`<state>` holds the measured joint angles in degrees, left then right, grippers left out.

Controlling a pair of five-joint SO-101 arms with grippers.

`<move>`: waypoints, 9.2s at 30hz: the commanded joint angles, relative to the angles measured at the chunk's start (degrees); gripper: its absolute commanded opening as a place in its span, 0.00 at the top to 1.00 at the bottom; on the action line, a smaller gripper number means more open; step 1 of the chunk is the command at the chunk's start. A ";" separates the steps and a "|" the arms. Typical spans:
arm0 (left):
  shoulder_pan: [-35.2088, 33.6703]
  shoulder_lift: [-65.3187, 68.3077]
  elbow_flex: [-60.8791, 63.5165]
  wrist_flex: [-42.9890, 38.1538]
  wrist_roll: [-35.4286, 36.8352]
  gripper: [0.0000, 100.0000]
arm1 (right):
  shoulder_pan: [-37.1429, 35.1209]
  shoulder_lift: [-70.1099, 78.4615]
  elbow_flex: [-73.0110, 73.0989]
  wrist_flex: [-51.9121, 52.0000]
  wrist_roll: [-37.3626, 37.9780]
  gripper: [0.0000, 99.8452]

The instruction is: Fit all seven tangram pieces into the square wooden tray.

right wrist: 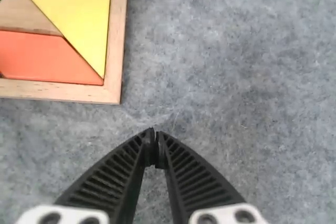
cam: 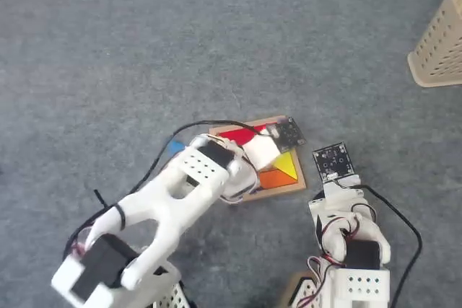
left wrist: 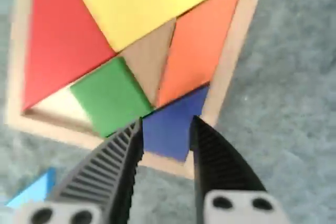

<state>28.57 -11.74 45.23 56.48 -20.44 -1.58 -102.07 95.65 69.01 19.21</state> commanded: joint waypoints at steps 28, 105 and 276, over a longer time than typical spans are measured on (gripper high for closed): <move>-34.64 13.27 -14.11 1.32 36.48 0.87 | 0.57 0.48 0.88 0.31 0.62 0.99; -39.21 30.15 -30.46 13.98 31.47 0.81 | 0.57 0.48 0.88 0.31 0.62 0.99; -11.52 29.36 -42.15 16.62 49.23 0.93 | 0.57 0.48 0.88 0.31 0.62 0.99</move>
<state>16.53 20.26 5.14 73.89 29.49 -1.67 -102.07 95.65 69.01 19.30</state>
